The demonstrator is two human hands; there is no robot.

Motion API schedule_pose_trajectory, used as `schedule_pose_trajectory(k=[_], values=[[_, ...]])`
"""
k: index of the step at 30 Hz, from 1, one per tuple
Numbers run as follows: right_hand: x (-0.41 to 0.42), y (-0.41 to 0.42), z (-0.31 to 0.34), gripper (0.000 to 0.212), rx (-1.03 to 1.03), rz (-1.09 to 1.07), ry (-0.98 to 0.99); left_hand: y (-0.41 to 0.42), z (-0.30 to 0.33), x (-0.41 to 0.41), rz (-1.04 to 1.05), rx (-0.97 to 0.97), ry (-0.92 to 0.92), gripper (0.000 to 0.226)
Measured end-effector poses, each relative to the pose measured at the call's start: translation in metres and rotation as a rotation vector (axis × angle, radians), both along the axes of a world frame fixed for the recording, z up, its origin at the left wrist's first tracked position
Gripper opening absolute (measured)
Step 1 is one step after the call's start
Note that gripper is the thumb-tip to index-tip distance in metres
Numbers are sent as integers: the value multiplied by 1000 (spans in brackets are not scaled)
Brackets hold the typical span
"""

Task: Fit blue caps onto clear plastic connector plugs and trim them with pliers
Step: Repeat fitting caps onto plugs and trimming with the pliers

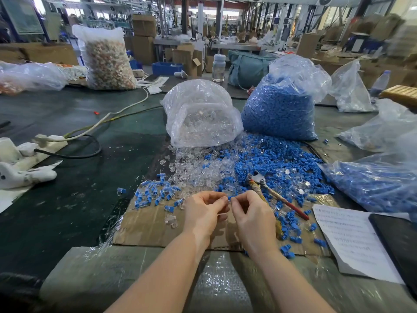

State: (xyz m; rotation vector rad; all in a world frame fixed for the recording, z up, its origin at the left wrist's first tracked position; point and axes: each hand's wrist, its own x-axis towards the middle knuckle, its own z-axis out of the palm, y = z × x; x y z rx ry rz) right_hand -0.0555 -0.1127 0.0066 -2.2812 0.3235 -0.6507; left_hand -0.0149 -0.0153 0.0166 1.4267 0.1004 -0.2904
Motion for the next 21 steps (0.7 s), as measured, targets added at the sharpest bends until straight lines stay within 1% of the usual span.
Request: schedule_pose_trajectory(k=[2, 4, 8, 13, 15, 21], values=[[0, 0, 0, 14, -7, 11, -5, 0, 0, -1, -10, 46, -69, 11], [0, -1, 1, 12, 15, 29, -3, 0, 0, -1, -13, 74, -91, 12], [-1, -4, 2, 5, 132, 110, -7, 2, -1, 1, 8, 4, 1, 7], [-3, -11, 3, 28, 134, 176, -44, 6, -1, 3, -21, -18, 26, 6], [-1, -13, 5, 32, 133, 201, -55, 6, 0, 2, -37, -14, 27, 5], [1, -15, 5, 15, 89, 210, -88, 5, 1, 1, -45, -19, 29, 8]])
